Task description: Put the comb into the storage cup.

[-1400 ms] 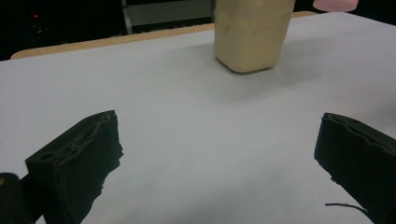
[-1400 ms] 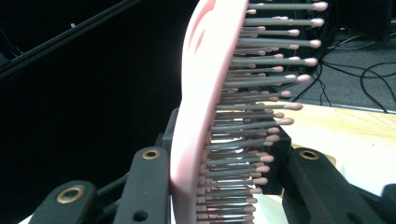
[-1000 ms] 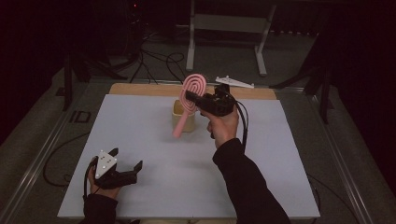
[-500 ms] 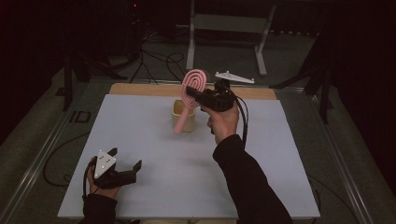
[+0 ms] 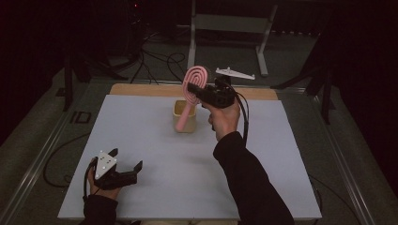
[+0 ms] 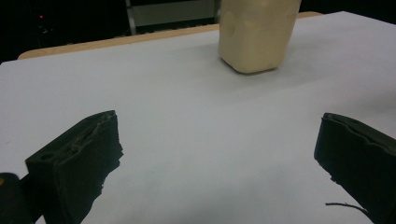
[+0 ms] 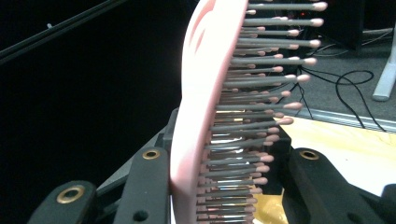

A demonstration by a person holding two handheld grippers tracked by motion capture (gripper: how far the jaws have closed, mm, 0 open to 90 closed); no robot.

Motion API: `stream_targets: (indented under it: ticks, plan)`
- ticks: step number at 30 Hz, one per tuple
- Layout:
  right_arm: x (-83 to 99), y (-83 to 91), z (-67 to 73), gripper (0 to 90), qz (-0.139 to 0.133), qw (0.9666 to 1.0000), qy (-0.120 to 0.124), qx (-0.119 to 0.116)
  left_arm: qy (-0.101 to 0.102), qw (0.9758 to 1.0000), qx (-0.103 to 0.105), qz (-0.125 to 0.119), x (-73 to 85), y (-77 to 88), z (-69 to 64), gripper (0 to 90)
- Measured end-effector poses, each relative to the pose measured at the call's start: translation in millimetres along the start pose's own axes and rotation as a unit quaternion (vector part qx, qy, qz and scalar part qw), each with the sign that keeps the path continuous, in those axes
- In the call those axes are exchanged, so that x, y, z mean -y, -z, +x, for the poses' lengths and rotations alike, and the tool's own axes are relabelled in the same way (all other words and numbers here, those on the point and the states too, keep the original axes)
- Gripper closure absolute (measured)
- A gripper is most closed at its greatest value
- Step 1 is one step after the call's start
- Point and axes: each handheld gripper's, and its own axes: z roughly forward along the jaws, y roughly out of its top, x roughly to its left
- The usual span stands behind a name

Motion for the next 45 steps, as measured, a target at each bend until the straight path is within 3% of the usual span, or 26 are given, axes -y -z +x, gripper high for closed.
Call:
stream_targets:
  ticks: [18, 45]
  plan:
    - [-8.2, -2.7, -2.0, 64.0, -0.013, 0.9999, 0.005, 0.004, 0.000, 1.0000, 0.002, 0.000, 0.5, -0.4, -0.2, 0.9]
    - [-18.2, -4.2, -9.0, 64.0, -0.031, 0.9989, 0.010, 0.034, 0.000, 1.0000, 0.005, 0.000, 0.8, -0.6, -0.2, 0.8]
